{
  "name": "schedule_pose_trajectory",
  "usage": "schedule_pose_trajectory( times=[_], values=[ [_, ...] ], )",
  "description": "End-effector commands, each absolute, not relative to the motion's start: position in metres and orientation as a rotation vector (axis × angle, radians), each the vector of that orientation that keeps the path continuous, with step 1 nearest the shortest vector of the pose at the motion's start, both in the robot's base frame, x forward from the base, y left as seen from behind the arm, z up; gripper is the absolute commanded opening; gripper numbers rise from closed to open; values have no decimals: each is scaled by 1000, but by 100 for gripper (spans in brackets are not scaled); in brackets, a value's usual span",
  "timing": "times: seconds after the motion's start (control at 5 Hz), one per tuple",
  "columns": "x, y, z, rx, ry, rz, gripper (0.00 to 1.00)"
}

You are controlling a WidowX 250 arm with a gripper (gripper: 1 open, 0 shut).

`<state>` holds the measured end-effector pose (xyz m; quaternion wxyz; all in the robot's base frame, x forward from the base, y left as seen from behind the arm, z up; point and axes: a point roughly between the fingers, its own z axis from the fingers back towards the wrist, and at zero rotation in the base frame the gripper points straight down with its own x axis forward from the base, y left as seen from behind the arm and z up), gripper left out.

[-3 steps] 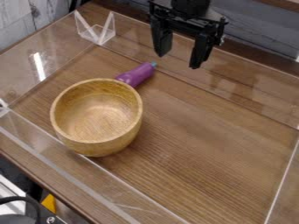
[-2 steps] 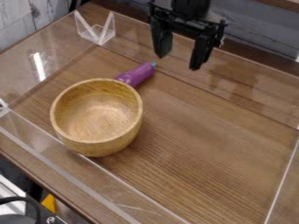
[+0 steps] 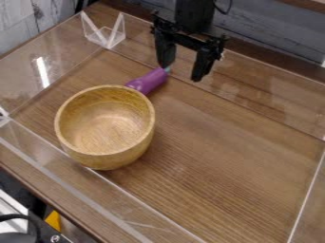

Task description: Put the purple eggplant in the brown bowl

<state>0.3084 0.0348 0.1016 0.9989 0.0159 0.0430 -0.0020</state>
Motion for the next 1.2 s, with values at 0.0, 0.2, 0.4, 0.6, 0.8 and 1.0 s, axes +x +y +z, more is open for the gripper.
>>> schedule_pose_trajectory(
  times=[0.0,0.2,0.4,0.6,0.8,1.0],
  values=[
    [326,49,111,53,17,-10,100],
    [333,57,105,60,11,-16,100],
    [340,66,98,64,4,-19,100],
    [346,74,92,68,-1,-17,100],
    [352,82,84,70,-1,-14,100],
    [358,88,77,73,-3,-11,100]
  ],
)
